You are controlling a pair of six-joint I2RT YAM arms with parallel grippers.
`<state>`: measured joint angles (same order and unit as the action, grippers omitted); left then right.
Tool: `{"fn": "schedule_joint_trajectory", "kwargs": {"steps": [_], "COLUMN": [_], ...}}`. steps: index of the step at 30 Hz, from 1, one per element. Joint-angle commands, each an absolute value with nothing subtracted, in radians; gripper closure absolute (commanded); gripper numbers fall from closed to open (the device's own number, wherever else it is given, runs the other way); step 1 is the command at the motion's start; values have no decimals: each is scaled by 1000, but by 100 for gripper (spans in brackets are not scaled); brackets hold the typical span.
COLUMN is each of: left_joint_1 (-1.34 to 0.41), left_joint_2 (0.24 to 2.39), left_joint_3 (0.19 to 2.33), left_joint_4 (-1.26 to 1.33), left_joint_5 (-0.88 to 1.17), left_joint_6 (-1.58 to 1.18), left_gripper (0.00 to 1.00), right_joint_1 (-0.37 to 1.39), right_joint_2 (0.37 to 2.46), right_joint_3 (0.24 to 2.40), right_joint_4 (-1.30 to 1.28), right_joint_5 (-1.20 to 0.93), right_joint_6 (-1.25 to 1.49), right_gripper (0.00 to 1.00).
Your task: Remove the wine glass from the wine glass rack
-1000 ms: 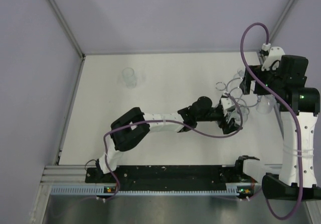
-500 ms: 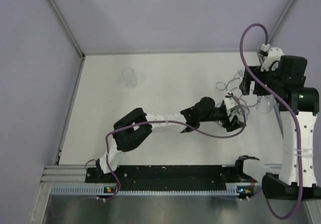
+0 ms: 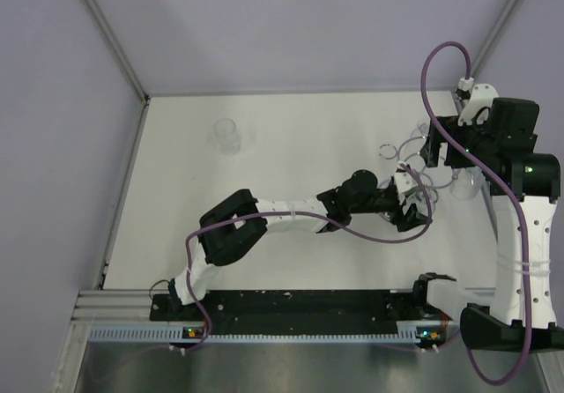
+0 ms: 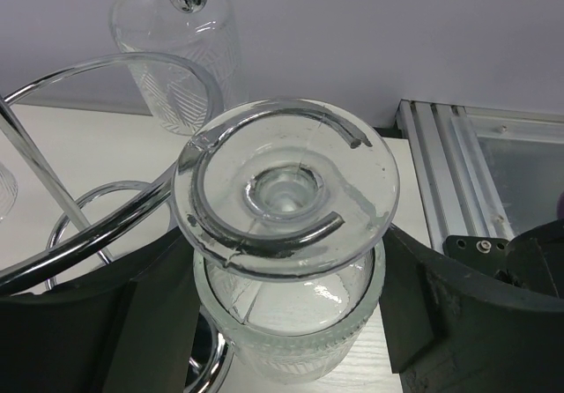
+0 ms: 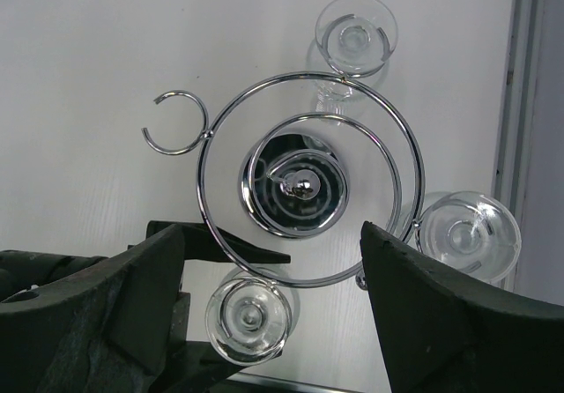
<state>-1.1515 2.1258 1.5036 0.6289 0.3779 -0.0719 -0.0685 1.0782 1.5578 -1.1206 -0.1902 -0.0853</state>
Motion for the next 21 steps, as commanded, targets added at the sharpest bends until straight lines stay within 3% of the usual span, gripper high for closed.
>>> {"fn": "schedule_joint_trajectory", "kwargs": {"steps": [1, 21], "left_joint_1": [-1154, -1155], "left_joint_2": [2080, 2031], "left_joint_3": [1499, 1460], "left_joint_4": [707, 709], "left_joint_5": [416, 456], "left_joint_6": [-46, 28], "left_gripper": [100, 100], "right_joint_1": [-74, -74], "right_joint_2": [1058, 1054], "right_joint_3": [1557, 1536], "right_joint_4": [-1094, -1077], "right_joint_5": [-207, -230], "right_joint_6": [-91, -87], "right_gripper": [21, 21]}}
